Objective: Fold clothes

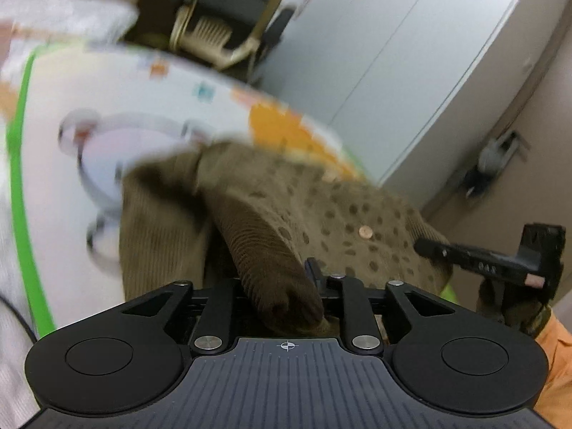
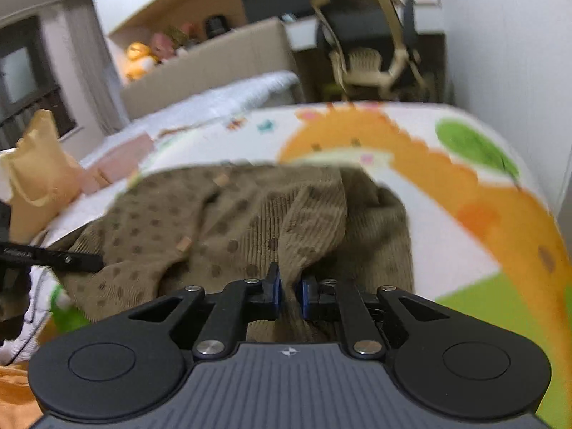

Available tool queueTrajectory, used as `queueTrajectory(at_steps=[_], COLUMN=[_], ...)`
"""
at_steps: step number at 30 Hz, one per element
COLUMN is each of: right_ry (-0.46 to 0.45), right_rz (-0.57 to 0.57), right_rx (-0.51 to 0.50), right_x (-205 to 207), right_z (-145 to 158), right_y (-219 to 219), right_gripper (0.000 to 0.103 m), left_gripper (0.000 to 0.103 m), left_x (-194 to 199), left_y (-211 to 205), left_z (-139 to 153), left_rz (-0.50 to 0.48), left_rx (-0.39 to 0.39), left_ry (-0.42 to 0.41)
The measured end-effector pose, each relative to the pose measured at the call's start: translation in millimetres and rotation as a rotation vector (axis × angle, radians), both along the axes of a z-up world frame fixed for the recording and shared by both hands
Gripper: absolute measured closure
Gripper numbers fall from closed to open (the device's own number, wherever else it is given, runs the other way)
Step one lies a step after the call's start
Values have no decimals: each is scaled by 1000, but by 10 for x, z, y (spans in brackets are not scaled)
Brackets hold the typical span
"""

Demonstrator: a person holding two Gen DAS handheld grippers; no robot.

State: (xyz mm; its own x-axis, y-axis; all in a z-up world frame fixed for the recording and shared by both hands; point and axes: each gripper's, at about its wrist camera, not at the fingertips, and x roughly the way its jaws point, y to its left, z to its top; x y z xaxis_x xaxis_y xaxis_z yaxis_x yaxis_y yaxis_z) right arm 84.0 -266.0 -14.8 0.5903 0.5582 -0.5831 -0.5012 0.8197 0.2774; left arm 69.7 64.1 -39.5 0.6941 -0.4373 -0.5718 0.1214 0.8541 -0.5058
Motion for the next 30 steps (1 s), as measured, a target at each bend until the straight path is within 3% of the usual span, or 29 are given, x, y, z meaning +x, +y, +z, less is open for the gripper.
queueTrajectory(at_steps=[4,6,9,15,19,22,25,27,30], right_ry=[-13,-44,-105,-218,-172,-134,-103,-104,-103], right_rz=[-2,-10,-46,-73,23,99,111,114,117], right_rx=[-40,-59,-62,-15,-26,-35,-114,-109,-94], right_x=[-8,-41,-81,-66,51,141,266,297,292], right_z=[-6,60,201,536,311,131,-145,-205,-209], right_y=[11,-23,-129,-168,228,537,743,754,733], right_gripper=[90,72,59,43,40,37,32,30,29], left_gripper=[77,74,63,49,41,33,33,37,36], left_x=[105,111,-26,-110,78,330,615,736,792], left_y=[40,46,83,341,247,56,-113,-121,-42], left_z=[-166,-130,17,334,446,283,3,-183,-280], left_rz=[7,0,-1,83,55,5,-19,-3,7], left_rx=[-23,-9,38,20,-47,-83,-84,-59,-101], left_ry=[49,44,-6,-108,-162,-135,-59,-20,-20])
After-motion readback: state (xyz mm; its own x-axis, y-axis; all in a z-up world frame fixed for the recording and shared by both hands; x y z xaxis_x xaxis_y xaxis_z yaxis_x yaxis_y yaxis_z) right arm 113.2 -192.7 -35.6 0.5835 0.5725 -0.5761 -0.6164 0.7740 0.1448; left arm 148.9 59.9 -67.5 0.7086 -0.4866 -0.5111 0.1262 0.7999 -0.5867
